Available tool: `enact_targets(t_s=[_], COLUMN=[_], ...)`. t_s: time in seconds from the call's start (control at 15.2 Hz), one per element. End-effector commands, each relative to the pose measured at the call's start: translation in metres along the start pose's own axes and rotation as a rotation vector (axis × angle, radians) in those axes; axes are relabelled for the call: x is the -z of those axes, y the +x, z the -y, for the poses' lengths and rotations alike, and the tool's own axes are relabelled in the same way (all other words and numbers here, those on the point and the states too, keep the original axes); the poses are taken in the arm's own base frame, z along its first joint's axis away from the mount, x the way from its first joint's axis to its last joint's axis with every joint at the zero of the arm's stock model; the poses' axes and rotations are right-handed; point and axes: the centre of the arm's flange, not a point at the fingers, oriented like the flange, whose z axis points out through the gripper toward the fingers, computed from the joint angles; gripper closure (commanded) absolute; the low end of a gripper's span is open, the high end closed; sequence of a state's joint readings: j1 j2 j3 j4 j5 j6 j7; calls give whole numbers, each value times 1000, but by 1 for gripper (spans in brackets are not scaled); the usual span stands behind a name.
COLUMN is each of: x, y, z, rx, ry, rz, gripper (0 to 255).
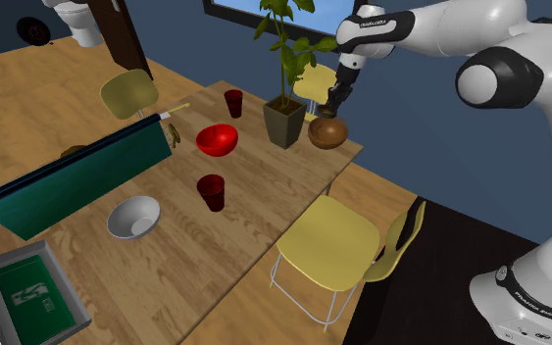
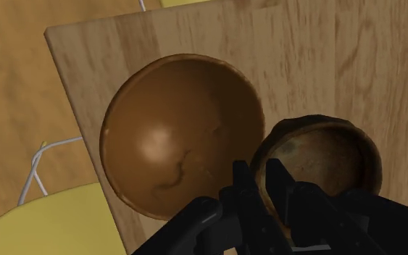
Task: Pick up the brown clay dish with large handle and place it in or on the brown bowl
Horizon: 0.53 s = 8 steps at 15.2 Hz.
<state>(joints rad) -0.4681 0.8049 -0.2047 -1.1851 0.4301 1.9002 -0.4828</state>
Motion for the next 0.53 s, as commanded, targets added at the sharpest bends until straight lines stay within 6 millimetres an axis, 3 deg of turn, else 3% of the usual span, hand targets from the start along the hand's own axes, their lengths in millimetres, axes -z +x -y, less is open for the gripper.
enact_targets(t_s=[0.0, 0.07, 0.46], x=[6, 10, -21], y=[6, 8, 7], z=[-26, -40, -48], rx=[1, 1, 1], ry=[0, 0, 0], rz=[1, 1, 1], gripper=[255, 255, 255])
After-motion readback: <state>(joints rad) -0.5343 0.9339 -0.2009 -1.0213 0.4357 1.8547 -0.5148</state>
